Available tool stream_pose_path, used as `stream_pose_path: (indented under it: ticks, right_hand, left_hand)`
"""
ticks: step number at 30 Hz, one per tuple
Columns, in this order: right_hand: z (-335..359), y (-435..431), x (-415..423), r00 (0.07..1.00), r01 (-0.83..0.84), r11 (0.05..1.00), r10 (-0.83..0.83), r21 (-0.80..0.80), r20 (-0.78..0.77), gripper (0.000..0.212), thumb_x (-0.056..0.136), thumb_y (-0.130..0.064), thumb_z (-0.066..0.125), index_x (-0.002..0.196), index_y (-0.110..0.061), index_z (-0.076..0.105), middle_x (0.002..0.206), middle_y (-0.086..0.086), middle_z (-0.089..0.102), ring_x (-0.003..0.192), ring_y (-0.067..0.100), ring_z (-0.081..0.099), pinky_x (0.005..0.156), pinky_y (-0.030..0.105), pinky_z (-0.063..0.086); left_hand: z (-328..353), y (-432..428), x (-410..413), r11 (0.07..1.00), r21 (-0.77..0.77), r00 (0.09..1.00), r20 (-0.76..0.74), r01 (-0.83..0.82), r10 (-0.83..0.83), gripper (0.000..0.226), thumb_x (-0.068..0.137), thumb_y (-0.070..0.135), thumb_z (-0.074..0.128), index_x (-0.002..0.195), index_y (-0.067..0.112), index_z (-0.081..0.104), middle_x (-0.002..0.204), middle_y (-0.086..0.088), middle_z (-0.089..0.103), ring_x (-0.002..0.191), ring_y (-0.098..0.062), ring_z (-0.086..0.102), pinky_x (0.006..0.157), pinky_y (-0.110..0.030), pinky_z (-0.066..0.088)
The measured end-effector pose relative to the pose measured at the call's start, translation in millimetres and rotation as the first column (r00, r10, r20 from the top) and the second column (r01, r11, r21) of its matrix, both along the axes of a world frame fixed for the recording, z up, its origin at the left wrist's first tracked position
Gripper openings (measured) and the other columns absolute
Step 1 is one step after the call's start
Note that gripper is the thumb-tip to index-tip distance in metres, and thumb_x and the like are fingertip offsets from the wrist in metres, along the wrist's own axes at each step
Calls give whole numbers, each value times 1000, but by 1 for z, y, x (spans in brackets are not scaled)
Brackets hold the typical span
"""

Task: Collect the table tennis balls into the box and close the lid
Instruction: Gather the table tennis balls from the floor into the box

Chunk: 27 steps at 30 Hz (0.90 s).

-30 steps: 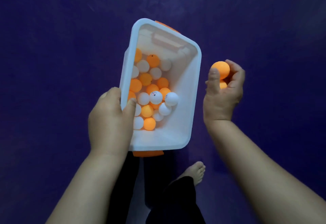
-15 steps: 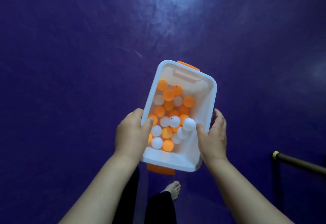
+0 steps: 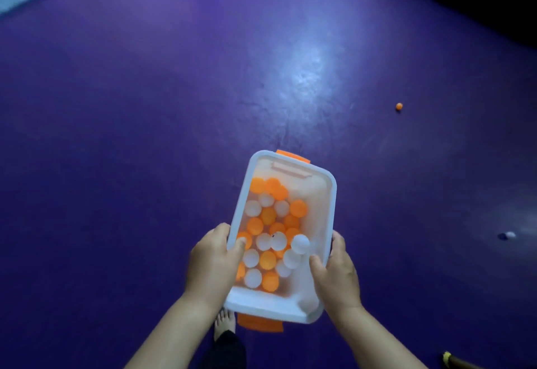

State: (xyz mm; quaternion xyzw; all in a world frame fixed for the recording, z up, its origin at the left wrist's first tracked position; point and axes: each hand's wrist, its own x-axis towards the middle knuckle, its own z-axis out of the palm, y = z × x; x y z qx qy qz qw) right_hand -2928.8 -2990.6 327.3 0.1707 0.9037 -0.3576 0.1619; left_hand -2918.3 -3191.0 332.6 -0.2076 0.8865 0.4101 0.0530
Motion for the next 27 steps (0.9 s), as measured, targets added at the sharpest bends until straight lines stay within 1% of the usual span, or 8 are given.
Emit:
stream_pose_path:
  ticks: [2, 5, 7, 11, 14, 17, 22, 27]
  right_hand:
    - [20, -17, -2, 999, -39, 999, 39, -3, -13, 44, 87, -20, 55, 128, -29, 41, 102, -12, 61, 85, 15, 60, 71, 35, 52]
    - [44, -39, -7, 996, -82, 996, 81, -30, -25, 39, 86, -29, 57, 122, -36, 42, 99, -15, 62, 86, 14, 62, 75, 38, 53]
    - [57, -53, -13, 993, -113, 993, 111, -31, -48, 36, 86, -30, 57, 119, -35, 44, 96, -15, 61, 86, 15, 62, 75, 39, 53]
    - [73, -67, -32, 979, -167, 986, 163, -20, -122, 32, 84, -24, 57, 115, -28, 48, 91, -13, 60, 82, 18, 60, 67, 35, 48]
    - [82, -64, -49, 972, -183, 983, 178, -21, -150, 26, 84, -19, 55, 109, -26, 49, 83, -13, 58, 76, 18, 58, 58, 32, 43]
    - [89, -48, -69, 968, -180, 984, 174, -17, -181, 25, 85, -18, 55, 108, -25, 48, 82, -11, 57, 74, 20, 56, 54, 29, 38]
    - [95, 4, -111, 959, -173, 985, 165, -13, -228, 21, 85, -17, 56, 104, -23, 49, 76, -14, 52, 70, 20, 51, 51, 19, 33]
    - [100, 90, -163, 957, -142, 989, 126, -42, -260, 22, 87, -19, 55, 108, -24, 49, 78, -16, 53, 70, 14, 54, 53, 24, 37]
  left_hand:
    - [21, -19, 2, 1000, -8, 1000, 18, -6, 6, 24, 88, 28, 58, 71, 14, 50, 69, 0, 56, 62, -15, 53, 48, -25, 35]
    - [44, -44, 3, 999, -15, 999, 21, -41, 41, 25, 86, 27, 61, 69, 12, 50, 68, -2, 59, 65, -20, 56, 54, -33, 39]
    - [57, -58, 3, 997, -18, 997, 13, -72, 72, 28, 85, 27, 62, 66, 14, 47, 67, -2, 58, 64, -22, 54, 55, -34, 38]
    - [74, -72, -8, 993, -50, 994, -19, -106, 106, 29, 85, 25, 62, 66, 10, 46, 66, -8, 57, 66, -31, 53, 55, -32, 32]
    - [84, -69, -23, 992, -24, 992, -23, -128, 127, 35, 85, 24, 62, 61, 15, 38, 61, -3, 50, 65, -34, 51, 55, -32, 33]
    - [92, -53, -41, 991, -14, 991, -18, -136, 135, 36, 85, 24, 61, 60, 14, 37, 59, 0, 46, 58, -24, 42, 52, -31, 32]
    - [97, -5, -87, 996, -29, 995, -53, -85, 83, 35, 85, 25, 61, 62, 13, 38, 59, 1, 45, 57, -21, 41, 51, -30, 30]
    - [99, 78, -149, 999, -34, 997, -72, -27, 25, 34, 86, 25, 61, 62, 12, 40, 59, 2, 49, 54, -17, 44, 47, -28, 31]
